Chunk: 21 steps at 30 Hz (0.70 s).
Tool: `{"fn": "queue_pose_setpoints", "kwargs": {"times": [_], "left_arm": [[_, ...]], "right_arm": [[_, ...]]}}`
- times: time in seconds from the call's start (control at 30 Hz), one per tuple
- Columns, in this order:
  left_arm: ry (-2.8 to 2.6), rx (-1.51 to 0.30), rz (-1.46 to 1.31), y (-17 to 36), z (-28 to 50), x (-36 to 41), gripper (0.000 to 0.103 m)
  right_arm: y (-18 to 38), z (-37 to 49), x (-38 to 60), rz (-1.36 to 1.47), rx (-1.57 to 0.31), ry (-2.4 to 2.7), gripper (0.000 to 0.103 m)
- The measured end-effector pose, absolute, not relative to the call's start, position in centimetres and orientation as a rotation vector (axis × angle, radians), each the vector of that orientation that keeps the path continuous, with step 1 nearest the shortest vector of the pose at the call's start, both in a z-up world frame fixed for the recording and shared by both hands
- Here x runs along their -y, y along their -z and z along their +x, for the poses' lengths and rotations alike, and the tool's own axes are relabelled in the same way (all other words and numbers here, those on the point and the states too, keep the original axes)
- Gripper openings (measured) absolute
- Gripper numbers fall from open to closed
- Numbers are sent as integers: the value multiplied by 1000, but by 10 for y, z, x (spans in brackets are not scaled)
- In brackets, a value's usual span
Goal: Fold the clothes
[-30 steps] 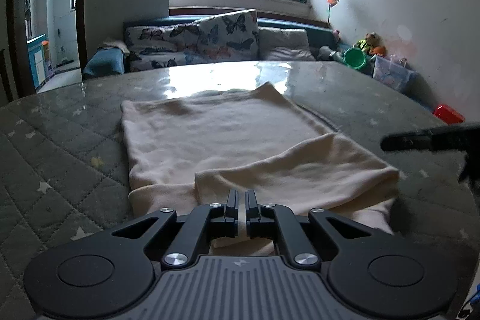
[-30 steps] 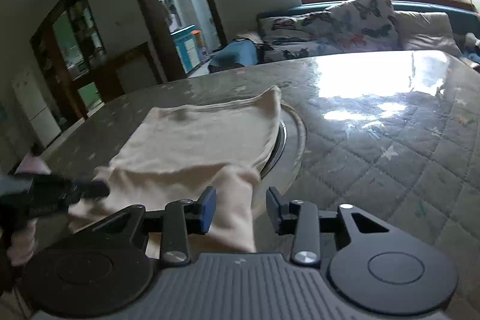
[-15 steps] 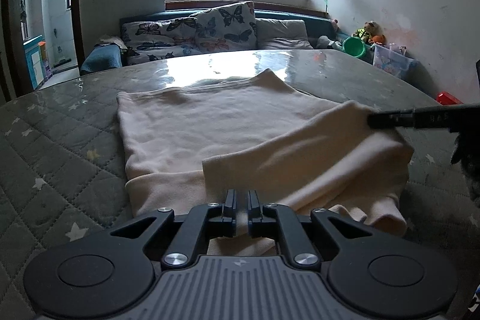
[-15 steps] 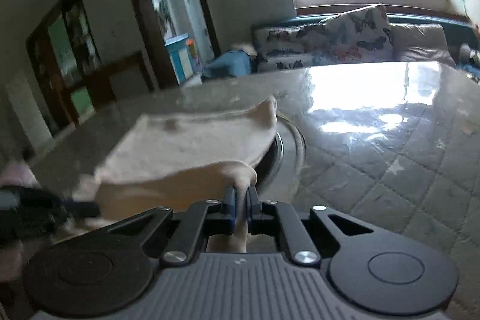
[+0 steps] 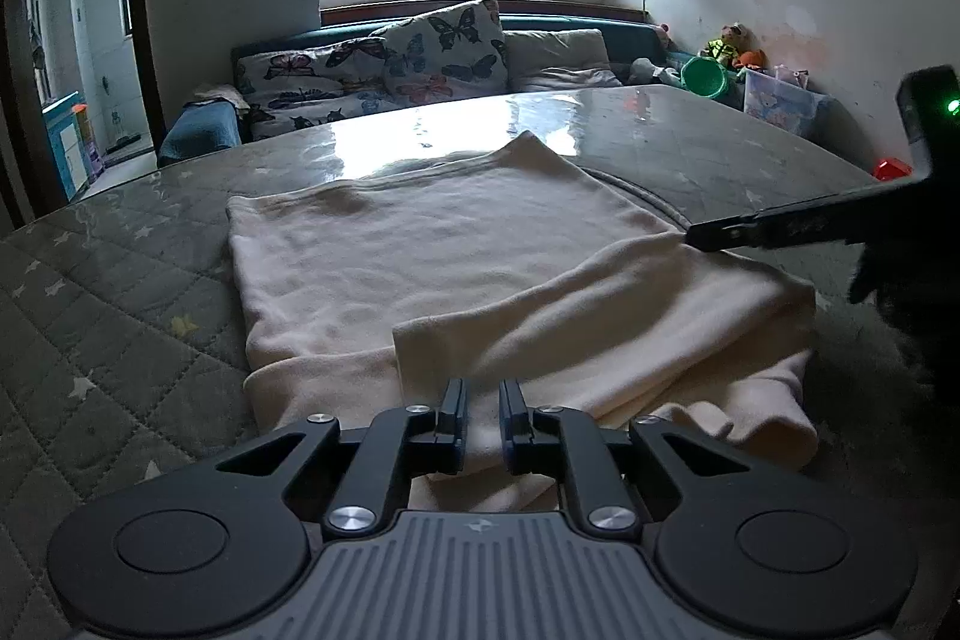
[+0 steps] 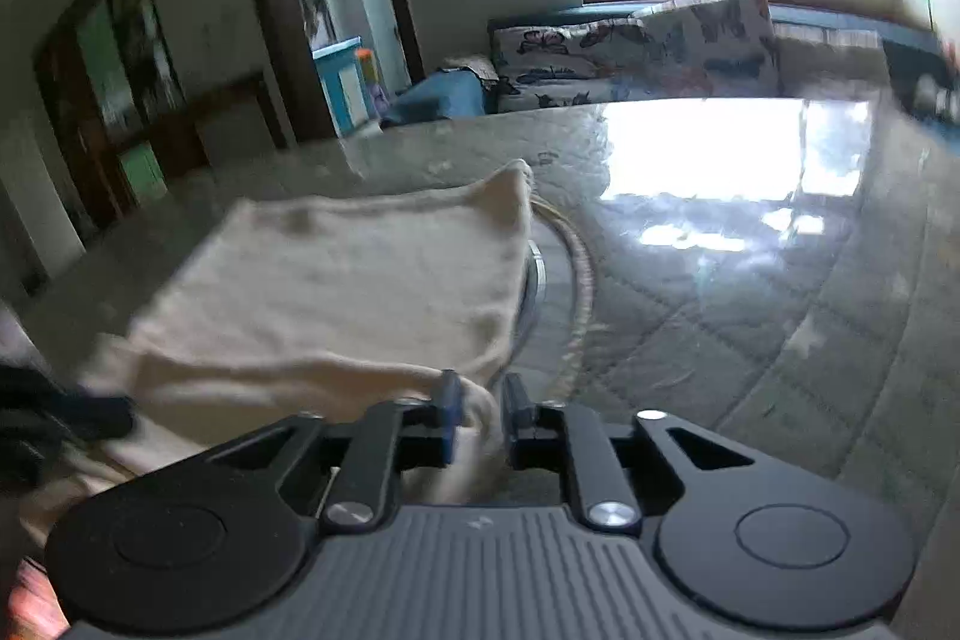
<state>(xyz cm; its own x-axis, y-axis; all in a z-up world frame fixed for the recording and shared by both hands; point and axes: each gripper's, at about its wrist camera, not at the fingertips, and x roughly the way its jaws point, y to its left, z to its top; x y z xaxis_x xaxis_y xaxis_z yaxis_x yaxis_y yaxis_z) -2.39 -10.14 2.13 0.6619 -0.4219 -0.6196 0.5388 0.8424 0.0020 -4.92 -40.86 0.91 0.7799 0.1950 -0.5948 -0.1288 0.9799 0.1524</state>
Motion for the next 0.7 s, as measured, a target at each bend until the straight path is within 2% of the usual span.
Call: {"fn": "queue_pose_setpoints", "kwargs": {"times": [0.13, 0.4, 0.7], "left_arm": [[546, -647, 185, -24, -23, 99, 13], [536, -606, 167, -38, -19, 103, 13], [521, -647, 179, -21, -8, 101, 14]], "right_arm": [[-14, -57, 403, -38, -617, -64, 19], [-21, -68, 393, -2, -598, -189, 19], [-13, -86, 386, -82, -637, -216, 19]]}}
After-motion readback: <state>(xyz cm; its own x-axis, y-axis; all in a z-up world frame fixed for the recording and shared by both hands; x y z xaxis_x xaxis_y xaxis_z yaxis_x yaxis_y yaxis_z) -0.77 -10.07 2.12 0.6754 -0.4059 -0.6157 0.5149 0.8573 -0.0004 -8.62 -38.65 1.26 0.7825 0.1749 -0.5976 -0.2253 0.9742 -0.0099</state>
